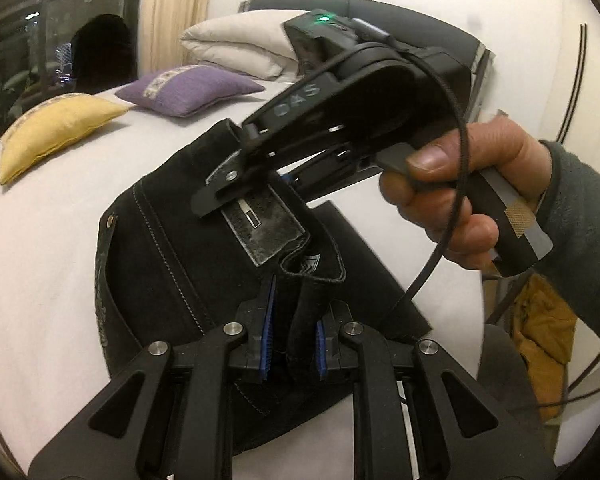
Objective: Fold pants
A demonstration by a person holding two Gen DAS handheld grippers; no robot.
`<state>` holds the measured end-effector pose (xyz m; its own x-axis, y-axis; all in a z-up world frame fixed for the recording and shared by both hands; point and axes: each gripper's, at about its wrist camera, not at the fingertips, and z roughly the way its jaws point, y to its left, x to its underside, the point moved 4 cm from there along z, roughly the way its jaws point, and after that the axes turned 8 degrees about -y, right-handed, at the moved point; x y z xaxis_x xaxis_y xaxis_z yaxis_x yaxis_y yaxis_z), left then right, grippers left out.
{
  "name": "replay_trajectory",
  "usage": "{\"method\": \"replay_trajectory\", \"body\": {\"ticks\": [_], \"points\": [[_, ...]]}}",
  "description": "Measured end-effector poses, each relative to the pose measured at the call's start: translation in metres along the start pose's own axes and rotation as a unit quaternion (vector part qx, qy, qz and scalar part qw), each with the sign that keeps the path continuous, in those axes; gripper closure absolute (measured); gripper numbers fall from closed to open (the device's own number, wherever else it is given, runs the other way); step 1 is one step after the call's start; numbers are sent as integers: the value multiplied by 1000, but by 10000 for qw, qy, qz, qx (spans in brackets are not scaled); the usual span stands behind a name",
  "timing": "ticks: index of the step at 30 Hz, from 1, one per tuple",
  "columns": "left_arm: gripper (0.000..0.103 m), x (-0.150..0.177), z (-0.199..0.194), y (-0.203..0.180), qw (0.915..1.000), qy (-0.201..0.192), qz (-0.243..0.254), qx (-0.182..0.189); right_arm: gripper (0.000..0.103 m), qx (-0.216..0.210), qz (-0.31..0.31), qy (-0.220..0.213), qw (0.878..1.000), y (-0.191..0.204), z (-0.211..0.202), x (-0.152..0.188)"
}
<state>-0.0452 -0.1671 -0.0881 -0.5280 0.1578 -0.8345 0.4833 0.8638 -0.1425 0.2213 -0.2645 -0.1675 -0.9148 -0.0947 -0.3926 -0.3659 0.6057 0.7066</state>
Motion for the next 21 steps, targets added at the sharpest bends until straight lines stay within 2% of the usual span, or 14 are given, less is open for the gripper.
{"method": "replay_trajectory", "body": {"ticks": [5,8,15,21], "points": [[88,-4,24,-32,9993,72,288,210,87,100,79,-203,9997,-27,-32,6],[88,-10,60,-48,9984,227,369,357,87,224,215,-221,9993,-56,-43,10],[88,1,129,-78,9953,699,384,547,87,391,621,-291,9969,-115,-39,21],[88,10,163,-88,9935,860,432,604,88,353,782,-417,9954,-142,-40,28]]}}
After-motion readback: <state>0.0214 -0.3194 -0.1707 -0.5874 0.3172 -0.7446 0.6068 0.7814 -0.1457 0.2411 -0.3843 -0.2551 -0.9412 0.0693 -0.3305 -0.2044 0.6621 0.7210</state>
